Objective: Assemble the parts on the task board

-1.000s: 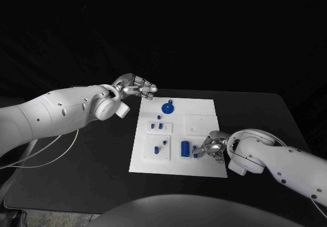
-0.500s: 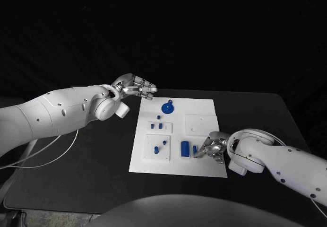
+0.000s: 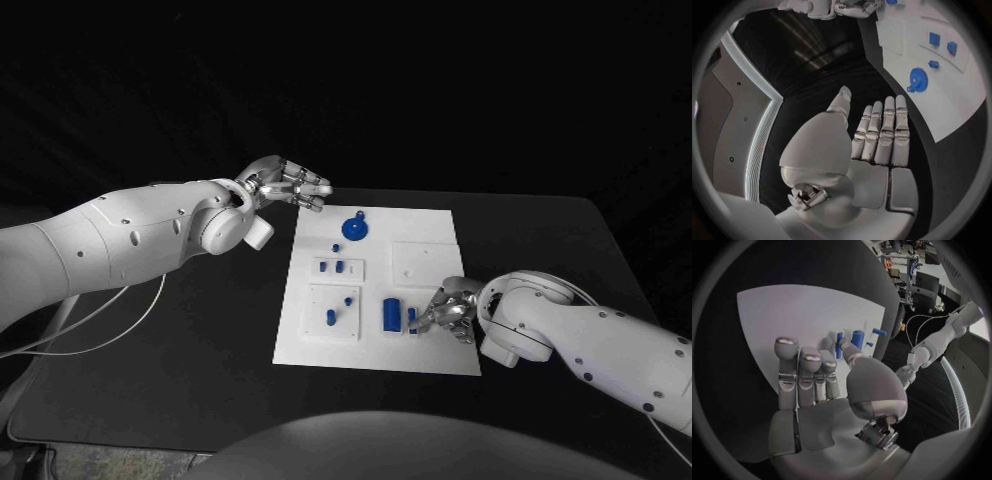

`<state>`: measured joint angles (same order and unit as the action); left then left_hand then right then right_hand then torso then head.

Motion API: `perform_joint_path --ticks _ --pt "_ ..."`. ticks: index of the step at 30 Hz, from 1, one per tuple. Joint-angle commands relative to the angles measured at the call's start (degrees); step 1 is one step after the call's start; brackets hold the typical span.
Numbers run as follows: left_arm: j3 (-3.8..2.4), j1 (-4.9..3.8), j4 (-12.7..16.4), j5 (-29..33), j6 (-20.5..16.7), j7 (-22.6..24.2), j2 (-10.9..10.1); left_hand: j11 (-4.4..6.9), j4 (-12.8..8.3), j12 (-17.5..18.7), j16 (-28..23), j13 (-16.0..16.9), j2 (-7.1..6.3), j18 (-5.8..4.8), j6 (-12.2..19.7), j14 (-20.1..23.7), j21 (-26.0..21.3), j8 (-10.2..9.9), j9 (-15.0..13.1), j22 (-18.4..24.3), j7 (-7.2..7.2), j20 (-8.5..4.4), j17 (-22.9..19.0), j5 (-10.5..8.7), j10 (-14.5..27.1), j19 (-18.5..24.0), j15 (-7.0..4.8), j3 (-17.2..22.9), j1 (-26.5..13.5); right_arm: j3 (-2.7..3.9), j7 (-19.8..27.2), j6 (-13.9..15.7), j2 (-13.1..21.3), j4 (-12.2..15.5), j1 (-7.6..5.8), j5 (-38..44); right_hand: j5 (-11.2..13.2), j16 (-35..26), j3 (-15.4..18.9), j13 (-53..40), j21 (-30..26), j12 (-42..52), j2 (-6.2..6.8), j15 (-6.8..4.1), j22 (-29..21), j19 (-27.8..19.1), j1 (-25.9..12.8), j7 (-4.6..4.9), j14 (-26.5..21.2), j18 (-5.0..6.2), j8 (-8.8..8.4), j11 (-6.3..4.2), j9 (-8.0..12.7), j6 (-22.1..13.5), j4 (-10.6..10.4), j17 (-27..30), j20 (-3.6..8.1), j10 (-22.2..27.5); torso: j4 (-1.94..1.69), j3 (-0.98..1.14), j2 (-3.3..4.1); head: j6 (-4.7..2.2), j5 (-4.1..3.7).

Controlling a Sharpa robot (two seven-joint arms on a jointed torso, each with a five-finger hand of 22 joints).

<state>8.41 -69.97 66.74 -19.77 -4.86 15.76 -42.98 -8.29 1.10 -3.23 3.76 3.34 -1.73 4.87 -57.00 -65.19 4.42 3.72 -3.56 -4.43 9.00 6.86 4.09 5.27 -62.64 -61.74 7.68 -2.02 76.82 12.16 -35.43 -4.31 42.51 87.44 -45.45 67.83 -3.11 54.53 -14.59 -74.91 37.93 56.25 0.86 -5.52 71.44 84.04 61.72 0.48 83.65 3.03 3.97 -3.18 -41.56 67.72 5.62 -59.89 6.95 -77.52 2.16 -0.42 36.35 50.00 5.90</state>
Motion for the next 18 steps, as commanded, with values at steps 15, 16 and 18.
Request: perform_joint_path --ticks 15,16,18 --pt "-0.03 -0.04 0.08 -0.09 0.17 0.9 0.07 0.1 0.41 -0.25 -0.22 0.1 0.21 -0.62 0.18 0.32 -0.17 0.01 -0.08 0.07 -0.08 -0.02 0.0 -0.23 0.19 0.3 -0.13 0.04 -0.03 0.14 2.58 2.13 0.59 0.14 0.13 -0.07 0.2 -0.36 -2.51 -0.77 -0.08 0.14 3.29 -0.34 -0.32 2.94 -4.38 0.37 0.01 0.18 -0.27 0.14 -0.13 -0.15 -5.75 0.19 0.29 -0.31 0.05 -0.04 -0.07 0.0 -0.1" --pt "-0.03 -0.04 0.09 0.0 -0.4 1.39 0.08 0.2 0.3 -0.22 -0.23 0.08 0.41 -0.63 -0.16 0.15 -0.16 0.01 -0.07 0.06 -0.19 -0.06 0.01 -0.14 -0.16 0.26 -0.2 0.06 0.15 0.26 2.88 2.45 0.74 0.32 0.13 -0.18 0.2 -0.34 -3.41 -0.74 -0.01 0.17 3.81 -0.34 -0.39 2.95 -4.78 0.39 0.03 0.33 -0.29 0.15 -0.43 -0.15 -5.89 0.28 0.23 -0.27 0.04 -0.04 -0.06 0.0 -0.17" --pt "-0.03 -0.04 0.07 0.45 -1.55 2.34 0.08 0.37 0.07 -0.23 -0.23 0.08 0.73 -0.65 -0.61 -0.21 -0.08 -0.01 -0.07 0.02 -0.36 -0.18 0.02 0.08 -0.6 0.05 -0.34 -0.04 0.48 0.57 3.41 3.09 1.0 0.63 0.13 -0.35 0.26 -0.33 -3.22 -0.75 0.01 0.22 4.3 -0.32 -0.41 2.94 -5.26 0.55 0.02 0.33 -0.35 0.23 -0.39 -0.38 -6.41 0.29 0.23 -0.28 0.01 -0.03 -0.07 0.0 -0.23"
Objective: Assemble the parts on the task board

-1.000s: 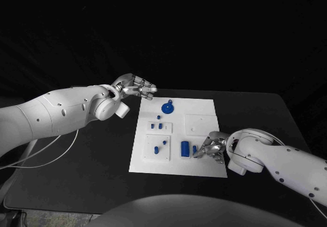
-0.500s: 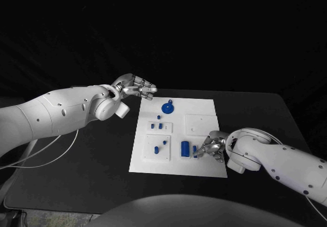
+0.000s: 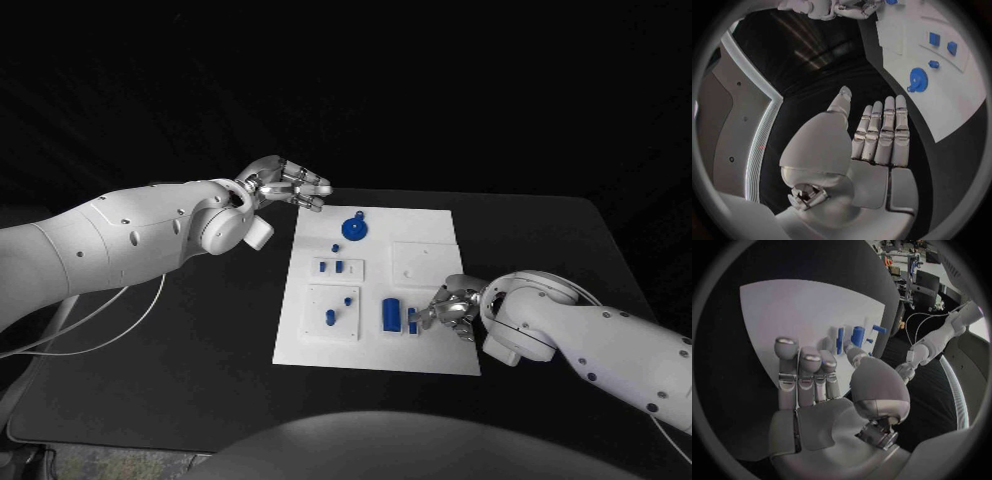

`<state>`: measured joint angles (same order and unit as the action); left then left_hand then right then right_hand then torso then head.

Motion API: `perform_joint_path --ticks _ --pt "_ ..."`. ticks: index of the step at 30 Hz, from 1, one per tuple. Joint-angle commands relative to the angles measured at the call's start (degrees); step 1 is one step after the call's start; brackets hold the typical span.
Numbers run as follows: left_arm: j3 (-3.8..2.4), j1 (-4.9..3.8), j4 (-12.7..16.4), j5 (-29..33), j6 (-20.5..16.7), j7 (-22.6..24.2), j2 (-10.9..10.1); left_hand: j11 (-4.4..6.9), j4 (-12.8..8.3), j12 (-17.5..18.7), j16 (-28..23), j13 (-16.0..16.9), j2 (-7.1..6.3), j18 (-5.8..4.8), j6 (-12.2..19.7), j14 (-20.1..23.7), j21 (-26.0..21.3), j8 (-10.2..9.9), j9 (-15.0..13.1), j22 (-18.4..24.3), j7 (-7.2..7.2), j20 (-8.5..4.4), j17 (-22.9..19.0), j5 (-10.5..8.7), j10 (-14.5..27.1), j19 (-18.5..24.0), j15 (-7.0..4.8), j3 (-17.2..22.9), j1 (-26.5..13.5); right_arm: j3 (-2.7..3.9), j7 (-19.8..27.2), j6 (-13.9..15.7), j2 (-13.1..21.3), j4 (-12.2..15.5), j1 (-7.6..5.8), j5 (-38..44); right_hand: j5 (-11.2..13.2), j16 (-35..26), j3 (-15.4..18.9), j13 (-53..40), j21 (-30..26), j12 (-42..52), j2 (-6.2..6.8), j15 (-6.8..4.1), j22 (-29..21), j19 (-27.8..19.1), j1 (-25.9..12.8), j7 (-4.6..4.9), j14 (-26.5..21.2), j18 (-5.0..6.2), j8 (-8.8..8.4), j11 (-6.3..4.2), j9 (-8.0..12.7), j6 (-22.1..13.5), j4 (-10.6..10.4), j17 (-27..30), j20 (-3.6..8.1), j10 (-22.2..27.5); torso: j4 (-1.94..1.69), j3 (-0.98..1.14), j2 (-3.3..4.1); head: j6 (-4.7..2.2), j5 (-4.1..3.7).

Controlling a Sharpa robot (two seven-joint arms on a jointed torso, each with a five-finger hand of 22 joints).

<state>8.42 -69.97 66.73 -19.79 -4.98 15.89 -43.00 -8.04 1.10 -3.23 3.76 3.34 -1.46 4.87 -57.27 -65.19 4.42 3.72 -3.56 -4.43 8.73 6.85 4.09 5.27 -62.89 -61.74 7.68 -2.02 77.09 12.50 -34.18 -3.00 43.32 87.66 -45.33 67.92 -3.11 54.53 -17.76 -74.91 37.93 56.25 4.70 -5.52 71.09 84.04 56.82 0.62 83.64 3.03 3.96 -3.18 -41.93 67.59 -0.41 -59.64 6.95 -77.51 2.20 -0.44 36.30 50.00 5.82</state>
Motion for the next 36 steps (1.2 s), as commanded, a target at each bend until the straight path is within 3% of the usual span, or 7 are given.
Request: perform_joint_path --ticks 1,11,15,19,23,29,36 --pt "-0.04 -0.04 0.06 1.03 -2.19 2.79 0.09 0.17 -0.02 -0.22 -0.23 0.08 0.57 -0.68 -0.45 -0.36 -0.08 -0.03 -0.07 0.02 -0.12 -0.23 0.01 0.21 -0.5 0.01 -0.39 -0.13 0.25 0.53 2.58 2.35 0.36 0.56 0.01 -0.67 0.35 -0.32 0.27 -0.73 0.02 0.16 1.13 -0.32 -0.07 2.94 -0.93 0.64 0.01 0.35 -0.45 0.32 0.15 -0.7 -0.91 0.03 0.26 -0.25 -0.02 -0.01 -0.04 0.0 -0.15" --pt "-0.06 -0.04 -0.09 8.84 -8.66 7.73 0.53 0.62 -0.75 -0.2 -0.22 0.06 1.79 -0.92 -1.58 -1.41 -0.06 -0.05 -0.05 0.01 -0.51 -0.63 -0.01 1.04 -1.7 -0.37 -0.78 -0.33 0.9 3.45 10.47 12.19 0.53 -4.49 -1.91 -13.2 0.33 -2.83 3.44 -0.04 -2.59 -1.42 1.81 0.03 -1.48 2.73 1.33 1.21 -0.22 0.42 -0.31 0.73 3.38 -1.66 -5.07 1.75 -0.04 0.37 -0.05 -0.24 -0.41 -1.18 -1.02" --pt "-0.08 -0.05 -0.7 11.42 -9.96 8.29 1.13 0.65 -0.79 -0.22 -0.19 0.07 1.9 -0.93 -1.63 -1.5 -0.06 -0.03 -0.06 0.01 -0.55 -0.65 0.0 1.05 -1.79 -0.4 -0.82 -0.33 0.94 4.07 19.57 15.22 -0.62 -10.39 -3.59 -21.41 -0.37 -5.18 5.61 0.93 -5.73 -2.88 -1.31 -0.05 -3.0 2.4 2.79 1.12 -0.56 1.01 -0.41 1.08 4.18 -2.79 -0.86 3.5 -0.13 1.37 -0.18 -0.46 -0.91 -2.4 -1.55" --pt "-0.09 -0.06 -1.85 12.78 -10.46 8.46 2.06 0.74 -0.84 -0.21 -0.2 0.07 2.11 -1.04 -1.81 -1.66 -0.11 -0.04 -0.05 0.04 -0.64 -0.7 -0.01 1.06 -2.01 -0.35 -0.88 -0.44 0.96 4.53 28.74 16.54 -2.65 -17.5 -4.84 -28.99 -9.54 -13.56 10.3 10.79 -20.18 -18.65 -4.57 0.46 -10.77 -0.39 5.44 1.88 -2.96 1.39 -0.35 1.56 5.11 -4.36 3.6 8.54 -0.75 7.41 -0.3 -0.7 -1.57 -3.66 -1.92" --pt "-0.09 -0.07 -3.08 13.92 -11.59 8.79 2.96 0.76 -0.89 -0.2 -0.21 0.06 2.24 -1.12 -1.88 -1.68 -0.14 -0.03 -0.06 0.05 -0.68 -0.73 -0.03 1.1 -2.04 -0.31 -0.89 -0.5 1.06 5.14 36.2 16.1 -5.3 -24.57 -5.43 -36.4 -11.14 -33.94 9.38 35.93 -34.26 -36.32 -7.71 3.11 -29.84 -1.95 8.21 3.81 -2.08 1.75 0.18 2.51 15.8 -3.95 8.48 20.18 -3.41 3.49 -0.28 -0.84 -2.1 -4.98 -2.18" --pt "-0.16 -0.11 -5.25 15.58 -12.08 8.96 4.62 0.89 -0.9 -0.14 -0.29 0.04 2.45 -0.94 -1.62 -0.15 -0.23 -0.07 -0.02 0.11 -0.79 -0.49 -0.15 1.33 -1.12 -0.13 -1.0 -0.55 1.31 6.36 45.08 14.57 -8.51 -31.23 -5.7 -43.63 -12.11 -50.63 4.18 62.79 -34.29 -52.25 -7.39 8.78 -48.24 -17.07 7.62 6.03 -10.78 2.27 -0.36 7.82 27.79 -7.51 10.49 35.69 -9.62 7.81 -0.38 -0.73 -2.59 -6.87 -2.31" --pt "-0.19 -0.11 -8.64 16.46 -11.28 8.72 6.98 0.94 -0.76 -0.14 -0.26 0.04 2.82 -0.73 -1.73 -0.09 -0.2 -0.05 -0.02 0.12 -0.86 -0.37 -0.12 1.3 -1.12 -0.16 -1.07 -0.54 1.29 7.98 50.68 13.16 -10.76 -34.74 -5.75 -44.64 -12.5 -51.01 1.96 71.61 -33.95 -52.78 -7.18 12.42 -66.59 -29.17 7.93 5.9 -20.8 4.24 -0.4 10.2 38.29 -8.99 10.04 56.1 -16.7 15.49 -0.51 -0.24 -2.82 -8.5 -2.18"
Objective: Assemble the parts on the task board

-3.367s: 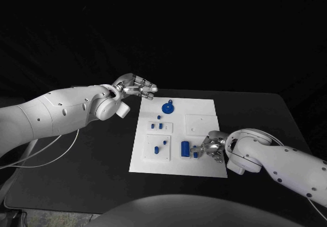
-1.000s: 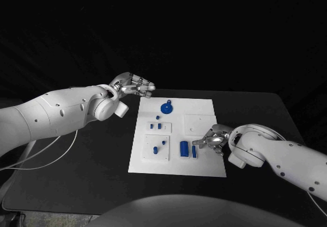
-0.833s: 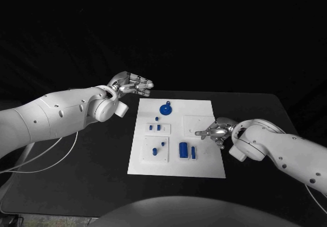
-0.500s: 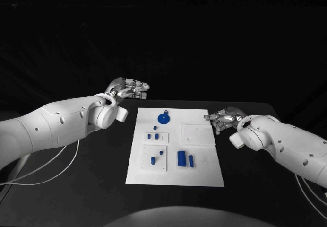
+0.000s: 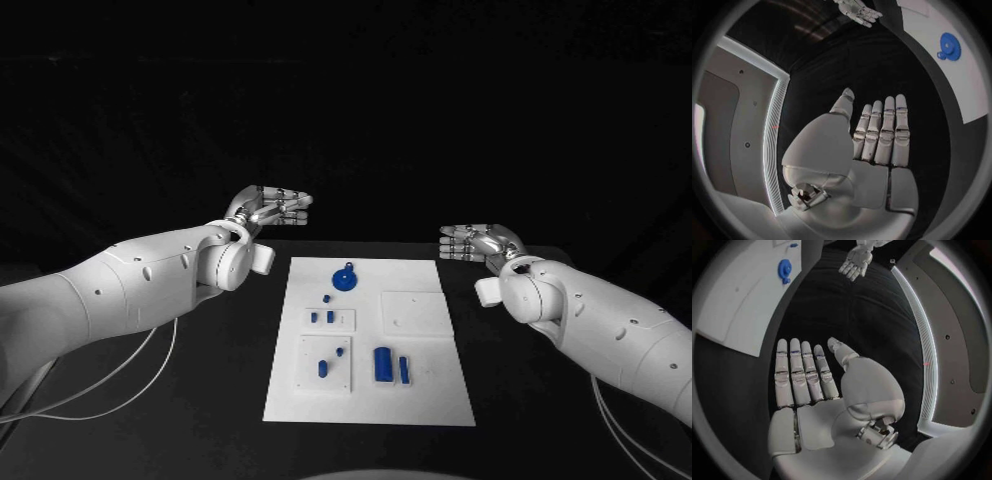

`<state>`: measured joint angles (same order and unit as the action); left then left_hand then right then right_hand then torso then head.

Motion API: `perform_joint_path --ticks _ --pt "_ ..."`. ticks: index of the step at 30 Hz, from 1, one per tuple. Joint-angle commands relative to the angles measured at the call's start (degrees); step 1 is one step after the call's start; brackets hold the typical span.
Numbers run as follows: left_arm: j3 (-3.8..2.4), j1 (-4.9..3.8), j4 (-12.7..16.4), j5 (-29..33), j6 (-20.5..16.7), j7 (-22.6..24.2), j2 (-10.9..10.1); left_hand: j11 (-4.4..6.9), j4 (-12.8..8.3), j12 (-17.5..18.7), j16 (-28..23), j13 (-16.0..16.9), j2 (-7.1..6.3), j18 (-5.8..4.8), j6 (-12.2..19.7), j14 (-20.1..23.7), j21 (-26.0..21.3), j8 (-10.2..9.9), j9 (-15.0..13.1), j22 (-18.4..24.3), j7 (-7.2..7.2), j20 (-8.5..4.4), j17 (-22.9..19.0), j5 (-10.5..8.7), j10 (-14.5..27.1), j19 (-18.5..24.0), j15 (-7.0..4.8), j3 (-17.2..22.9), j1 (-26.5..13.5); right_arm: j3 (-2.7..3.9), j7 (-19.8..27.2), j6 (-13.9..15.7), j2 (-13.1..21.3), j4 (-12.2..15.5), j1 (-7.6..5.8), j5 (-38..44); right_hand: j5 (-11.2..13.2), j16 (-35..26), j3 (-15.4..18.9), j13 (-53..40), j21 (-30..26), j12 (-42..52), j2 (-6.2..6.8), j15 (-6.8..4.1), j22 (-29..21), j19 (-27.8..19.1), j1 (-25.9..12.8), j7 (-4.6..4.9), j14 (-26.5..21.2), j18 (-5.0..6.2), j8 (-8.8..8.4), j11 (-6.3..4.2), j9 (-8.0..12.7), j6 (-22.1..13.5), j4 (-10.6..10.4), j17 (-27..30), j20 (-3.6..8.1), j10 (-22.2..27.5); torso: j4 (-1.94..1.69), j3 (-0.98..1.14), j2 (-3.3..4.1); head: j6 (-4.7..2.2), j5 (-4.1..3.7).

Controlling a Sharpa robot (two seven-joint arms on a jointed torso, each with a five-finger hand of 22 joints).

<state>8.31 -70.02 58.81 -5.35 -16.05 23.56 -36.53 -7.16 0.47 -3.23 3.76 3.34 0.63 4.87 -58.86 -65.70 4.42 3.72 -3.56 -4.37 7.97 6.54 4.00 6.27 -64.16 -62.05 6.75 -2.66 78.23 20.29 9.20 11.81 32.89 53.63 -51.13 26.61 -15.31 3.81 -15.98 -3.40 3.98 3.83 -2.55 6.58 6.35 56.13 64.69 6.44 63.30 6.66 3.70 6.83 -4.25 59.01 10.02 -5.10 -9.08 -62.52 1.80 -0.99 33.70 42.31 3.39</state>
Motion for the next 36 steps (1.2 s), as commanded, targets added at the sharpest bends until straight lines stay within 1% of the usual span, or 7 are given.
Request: perform_joint_path --ticks 1,5,6,9,10,14,36 --pt "-0.08 -0.06 -1.04 2.08 -0.09 1.01 0.73 0.06 -0.13 -0.14 -0.26 0.04 0.74 -0.72 -0.15 0.41 -0.2 -0.05 -0.02 0.06 -0.1 -0.05 -0.03 0.29 0.15 0.15 -0.15 0.1 0.16 0.29 7.68 -1.85 -0.46 -0.93 0.05 -3.2 -0.17 -0.31 0.31 0.1 -0.25 -0.38 -0.05 0.5 -2.5 -2.36 0.11 0.21 -0.76 0.44 -0.15 0.41 0.66 -0.57 -0.53 1.6 -0.98 0.69 -0.13 0.35 -0.21 -0.98 0.33" --pt "-0.03 0.02 -1.24 0.66 -0.05 0.04 0.83 7.16 -0.47 3.23 -3.76 -3.34 -0.63 -4.87 17.78 20.07 -4.42 -3.72 3.56 4.37 -7.97 -6.54 -4.0 -6.27 19.52 18.82 -6.75 2.66 -23.53 0.33 3.28 -0.26 -0.49 -1.0 0.0 -1.27 15.31 -3.81 15.98 3.4 -3.98 -3.83 2.55 -6.58 -6.35 -56.13 -19.37 -6.44 -19.69 -6.66 -3.7 -6.83 4.25 -18.31 -10.02 5.1 9.08 19.41 -0.07 0.23 -0.13 -0.81 0.25" --pt "-0.07 0.07 -1.07 0.69 -0.19 0.07 0.79 7.16 -0.47 3.23 -3.76 -3.34 -0.63 -4.87 58.86 21.32 -4.42 -3.72 3.56 4.37 -7.97 -6.54 -4.0 -6.27 20.71 20.0 -6.75 2.66 -24.9 0.24 3.36 -0.12 -0.44 -0.84 -0.04 -1.38 15.31 -3.81 15.98 3.4 -3.98 -3.83 2.55 -6.58 -6.35 -56.13 -20.33 -6.44 -20.89 -6.66 -3.7 -6.83 4.25 -59.01 -10.02 5.1 9.08 20.56 -0.09 0.24 -0.16 -0.9 0.21" --pt "-0.3 0.34 -0.16 0.82 -0.98 0.24 0.54 7.16 -0.47 3.23 -3.76 -3.34 -0.63 -4.87 58.86 25.43 -4.42 -3.72 3.56 4.37 -7.97 -6.54 -4.0 -6.27 64.16 62.05 -6.75 2.66 -29.92 -0.28 3.79 0.7 -0.13 0.1 -0.26 -2.02 15.31 -3.81 15.98 3.4 -3.98 -3.83 2.55 -6.58 -6.35 -56.13 -24.35 -6.44 -63.3 -6.66 -3.7 -6.83 4.25 -59.01 -10.02 5.1 9.08 62.52 -0.21 0.29 -0.32 -1.37 -0.03" --pt "-0.46 0.53 0.46 0.91 -1.51 0.36 0.36 7.16 -0.47 3.23 -3.76 -3.34 -0.63 -4.87 58.86 65.7 -4.42 -3.72 3.56 4.37 -7.97 -6.54 -4.0 -6.27 64.16 62.05 -6.75 2.66 -31.69 -0.61 4.08 1.23 0.07 0.71 -0.41 -2.43 15.31 -3.81 15.98 3.4 -3.98 -3.83 2.55 -6.58 -6.35 -56.13 -64.69 -6.44 -63.3 -6.66 -3.7 -6.83 4.25 -59.01 -10.02 5.1 9.08 62.52 -0.28 0.32 -0.42 -1.67 -0.19" --pt "-1.49 1.76 4.49 1.49 -5.01 1.14 -0.76 7.16 -0.47 3.23 -3.76 -3.34 -0.63 -4.87 58.86 65.7 -4.42 -3.72 3.56 4.37 -7.97 -6.54 -4.0 -6.27 64.16 62.05 -6.75 2.66 -78.23 -2.84 5.94 4.75 1.4 4.74 -1.39 -5.17 15.31 -3.81 15.98 3.4 -3.98 -3.83 2.55 -6.58 -6.35 -56.13 -64.69 -6.44 -63.3 -6.66 -3.7 -6.83 4.25 -59.01 -10.02 5.1 9.08 62.52 -0.77 0.54 -1.09 -3.68 -1.22" --pt "-8.31 9.85 31.14 5.35 -28.06 6.23 -8.16 7.16 -0.47 3.23 -3.76 -3.34 -0.63 -4.87 58.86 65.7 -4.42 -3.72 3.56 4.37 -7.97 -6.54 -4.0 -6.27 64.16 62.05 -6.75 2.66 -78.23 -20.02 20.37 31.87 11.64 35.83 -8.91 -26.27 15.31 -3.81 15.98 3.4 -3.98 -3.83 2.55 -6.58 -6.35 -56.13 -64.69 -6.44 -63.3 -6.66 -3.7 -6.83 4.25 -59.01 -10.02 5.1 9.08 62.52 -1.8 0.99 -2.51 -7.93 -3.39"
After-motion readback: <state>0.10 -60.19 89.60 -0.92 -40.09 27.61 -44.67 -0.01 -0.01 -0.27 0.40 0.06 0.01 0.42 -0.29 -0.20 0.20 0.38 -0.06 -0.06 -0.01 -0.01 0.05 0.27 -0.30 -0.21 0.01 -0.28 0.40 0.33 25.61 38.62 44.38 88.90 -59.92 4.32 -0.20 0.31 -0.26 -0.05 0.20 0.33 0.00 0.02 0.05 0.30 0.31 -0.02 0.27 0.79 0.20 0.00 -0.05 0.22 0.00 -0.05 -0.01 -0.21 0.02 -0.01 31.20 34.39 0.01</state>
